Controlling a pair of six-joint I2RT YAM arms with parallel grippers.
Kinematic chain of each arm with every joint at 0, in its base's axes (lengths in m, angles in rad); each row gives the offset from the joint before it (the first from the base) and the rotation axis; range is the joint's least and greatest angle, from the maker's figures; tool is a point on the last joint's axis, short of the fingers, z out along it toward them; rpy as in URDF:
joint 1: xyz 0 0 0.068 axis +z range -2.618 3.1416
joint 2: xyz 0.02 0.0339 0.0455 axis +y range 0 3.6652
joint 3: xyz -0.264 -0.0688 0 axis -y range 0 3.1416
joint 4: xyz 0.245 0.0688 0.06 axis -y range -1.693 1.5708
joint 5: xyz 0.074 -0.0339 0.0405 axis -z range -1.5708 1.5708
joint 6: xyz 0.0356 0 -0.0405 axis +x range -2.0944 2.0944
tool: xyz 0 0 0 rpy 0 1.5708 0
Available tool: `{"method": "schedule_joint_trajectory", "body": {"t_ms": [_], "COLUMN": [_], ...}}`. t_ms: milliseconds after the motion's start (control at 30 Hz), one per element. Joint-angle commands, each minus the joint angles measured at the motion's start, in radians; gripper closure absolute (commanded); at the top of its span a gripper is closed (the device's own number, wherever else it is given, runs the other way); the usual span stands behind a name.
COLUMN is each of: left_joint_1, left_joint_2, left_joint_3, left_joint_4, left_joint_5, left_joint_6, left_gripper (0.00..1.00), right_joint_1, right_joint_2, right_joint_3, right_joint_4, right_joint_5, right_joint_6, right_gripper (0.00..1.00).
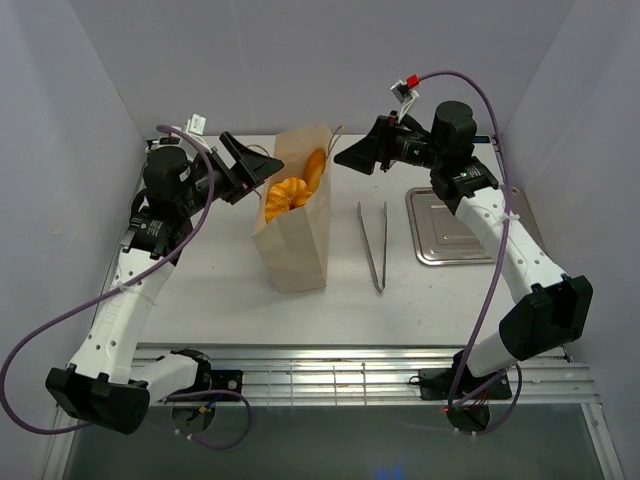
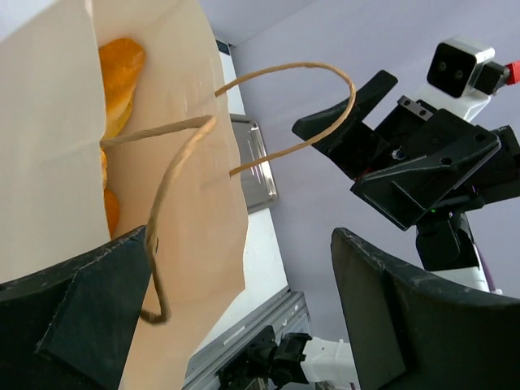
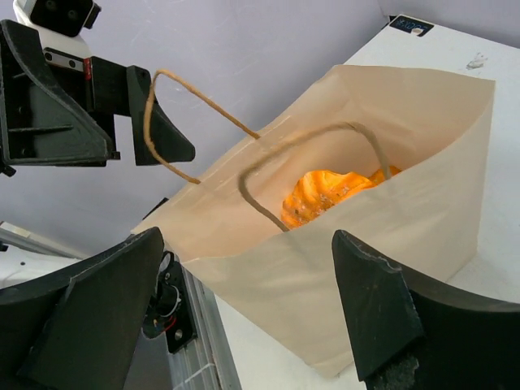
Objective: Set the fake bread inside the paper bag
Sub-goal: Move the paper bag to the center of the board, then reset both arms
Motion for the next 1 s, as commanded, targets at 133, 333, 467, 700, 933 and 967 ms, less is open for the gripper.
{"method": "schedule_joint_trajectory", "body": {"t_ms": [133, 333, 467, 700, 933, 967], "left_joint_1": [0.006, 0.006, 0.006, 0.005, 0.005, 0.005], "left_joint_2": [-0.078, -0.195, -0.287, -0.486, -0.791, -0.894], "left_joint_3": [0.047, -0.011, -0.042, -0.163, -0.591, -0.638], "left_joint_4": [-0.146, -0.209, -0.237, -0.329, -0.235, -0.218], "left_joint_5": [-0.143, -0.312, -0.399, -0.448, -0.239, -0.221], "left_joint_6": [0.055, 0.045, 0.043, 0.031, -0.130, -0.167], "left_gripper": [0.02, 0.02, 0.02, 0.02, 0.02, 0.02], "right_joint_1": [-0.002, -0.002, -0.002, -0.002, 0.000, 0.000], "right_joint_2": [-0.100, -0.160, -0.218, -0.475, -0.797, -0.834], "right_joint_3": [-0.051, -0.118, -0.199, -0.449, -0.857, -0.902], "right_joint_4": [-0.071, -0.094, -0.157, -0.337, -0.345, -0.338], "right_joint_5": [0.056, 0.108, 0.188, 0.516, 0.532, 0.510], "right_joint_6": [-0.059, -0.090, -0.104, -0.139, -0.046, -0.049], "right_gripper": [0.10, 0.10, 0.10, 0.10, 0.10, 0.10]}}
